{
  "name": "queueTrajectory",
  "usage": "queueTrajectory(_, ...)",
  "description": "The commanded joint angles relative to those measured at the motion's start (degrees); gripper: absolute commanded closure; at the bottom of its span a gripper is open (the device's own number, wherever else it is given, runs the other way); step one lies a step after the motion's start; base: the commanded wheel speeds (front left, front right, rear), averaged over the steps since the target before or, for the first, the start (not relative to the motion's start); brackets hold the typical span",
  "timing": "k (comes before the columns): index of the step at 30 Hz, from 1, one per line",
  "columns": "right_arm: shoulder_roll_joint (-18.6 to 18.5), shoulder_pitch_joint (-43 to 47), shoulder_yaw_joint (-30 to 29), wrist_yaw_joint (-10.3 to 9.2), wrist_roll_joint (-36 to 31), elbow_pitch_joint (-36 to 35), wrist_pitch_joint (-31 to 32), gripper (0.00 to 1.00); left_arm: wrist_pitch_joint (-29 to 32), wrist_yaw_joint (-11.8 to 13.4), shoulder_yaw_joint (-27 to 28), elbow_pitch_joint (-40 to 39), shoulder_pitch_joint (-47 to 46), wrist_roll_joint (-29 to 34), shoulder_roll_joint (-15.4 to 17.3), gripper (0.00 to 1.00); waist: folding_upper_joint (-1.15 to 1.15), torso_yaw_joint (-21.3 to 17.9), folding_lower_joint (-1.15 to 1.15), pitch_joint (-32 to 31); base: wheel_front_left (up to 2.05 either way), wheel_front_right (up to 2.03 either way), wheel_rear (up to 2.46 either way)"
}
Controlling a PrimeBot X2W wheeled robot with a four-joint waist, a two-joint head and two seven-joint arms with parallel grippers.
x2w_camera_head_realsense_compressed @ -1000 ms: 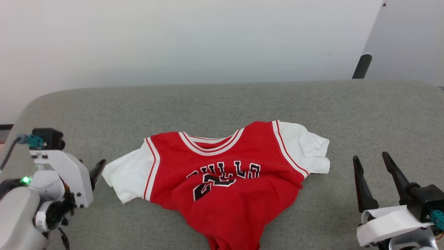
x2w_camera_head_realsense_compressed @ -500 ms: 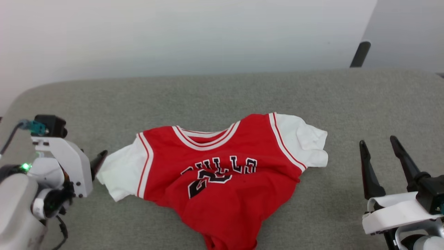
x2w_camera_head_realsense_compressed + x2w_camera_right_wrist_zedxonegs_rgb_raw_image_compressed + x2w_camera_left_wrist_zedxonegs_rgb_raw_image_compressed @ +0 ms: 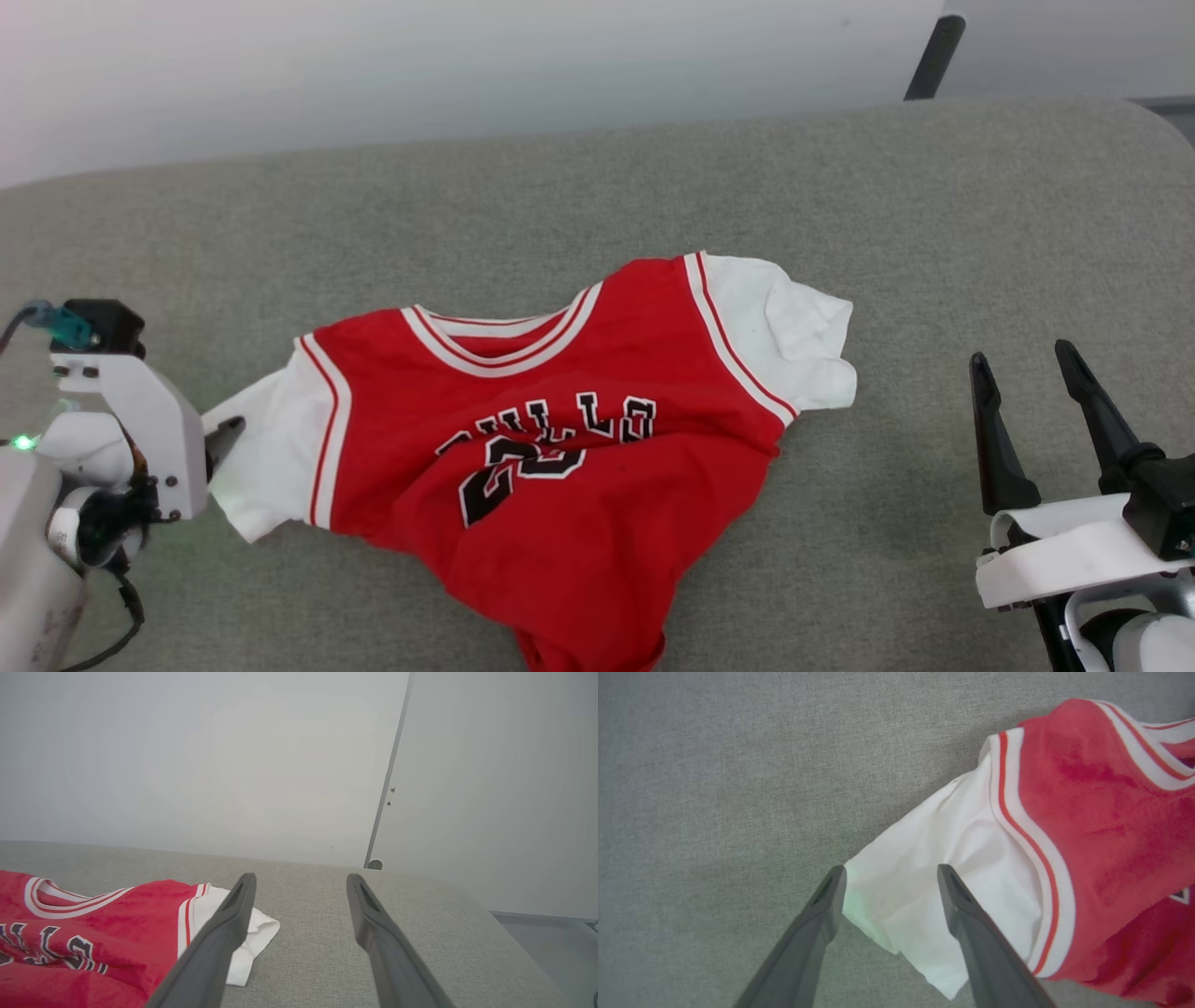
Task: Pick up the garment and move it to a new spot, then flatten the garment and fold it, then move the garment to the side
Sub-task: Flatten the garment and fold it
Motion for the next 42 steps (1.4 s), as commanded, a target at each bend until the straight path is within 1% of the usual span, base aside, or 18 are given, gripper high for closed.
queueTrajectory(1, -0.23, -0.97, -0.01, -0.03, -0.22, -0.03, -0.27, 0.00, 0.26, -0.45, -0.31, 0.56, -0.68, -0.03, 0.12, 0.00, 0.00, -0.78, 0.00, 0.98, 0.00, 0.00, 0.00)
queueTrajectory(6, -0.30, -1.09, 0.04, -0.02, -0.42, -0.32, -0.19, 0.00, -0.06, -0.85, -0.82, 3.83, -1.51, 0.87, 0.48, 0.00, 0.00, -1.05, 0.00, 1.82, 0.00, 0.00, 0.00)
queueTrajectory(12, -0.46, -1.23, -0.09, -0.02, -0.50, -0.80, 0.30, 0.00, 0.86, -1.25, -1.35, 7.57, -2.50, 0.58, -0.23, 0.00, 0.00, -0.89, 0.00, 2.56, 0.00, 0.00, 0.00)
queueTrajectory(18, -0.71, -1.65, 0.06, -0.02, -0.51, -1.34, 0.88, 0.00, 1.86, -1.04, -1.16, 11.60, -3.72, -0.79, -1.75, 0.00, 0.00, -0.56, 0.00, 3.28, 0.00, 0.00, 0.00)
queueTrajectory(19, -0.71, -1.60, 0.14, -0.02, -0.48, -1.38, 1.07, 0.00, 2.36, -1.34, -1.35, 12.11, -3.84, -0.94, -1.99, 0.20, 0.00, -0.56, 0.00, 3.38, 0.00, 0.00, 0.00)
queueTrajectory(20, -0.71, -1.65, 0.30, -0.02, -0.51, -1.39, 1.30, 0.00, 3.12, -1.50, -1.26, 12.80, -3.91, -1.64, -2.31, 0.66, 0.00, -0.56, 0.00, 3.49, 0.00, 0.00, 0.00)
queueTrajectory(21, -0.75, -1.77, 0.44, -0.02, -0.50, -1.50, 1.35, 0.00, 3.79, -1.75, -1.27, 13.28, -3.99, -2.04, -2.60, 1.00, 0.00, -0.56, 0.00, 3.59, 0.00, 0.00, 0.00)
queueTrajectory(26, -1.63, -2.64, 1.33, -0.03, 0.62, -1.90, 3.14, 0.00, 4.52, -2.40, -1.45, 14.59, -4.94, -2.74, -3.03, 1.00, 0.00, -0.46, 0.00, 4.03, 0.00, 0.00, 0.00)
queueTrajectory(30, -3.92, -4.21, 3.35, -0.02, 3.35, -1.94, 7.10, 0.00, 5.12, -2.85, -2.24, 14.91, -5.78, -2.34, -3.48, 1.00, 0.00, -0.14, 0.00, 4.62, 0.00, 0.00, 0.00)
queueTrajectory(38, -10.98, -12.28, 6.44, -0.03, 10.78, 0.80, 24.49, 0.00, 5.72, -2.86, -3.30, 14.66, -8.53, -1.65, -4.96, 1.00, 0.00, 1.20, 0.00, 6.98, 0.00, 0.00, 0.00)
queueTrajectory(42, -13.08, -17.43, 7.52, -0.03, 15.18, 4.21, 31.98, 0.00, 5.46, -2.87, -3.77, 14.38, -10.09, -1.38, -6.18, 1.00, 0.00, 2.47, 0.00, 8.53, 0.00, 0.00, 0.00)
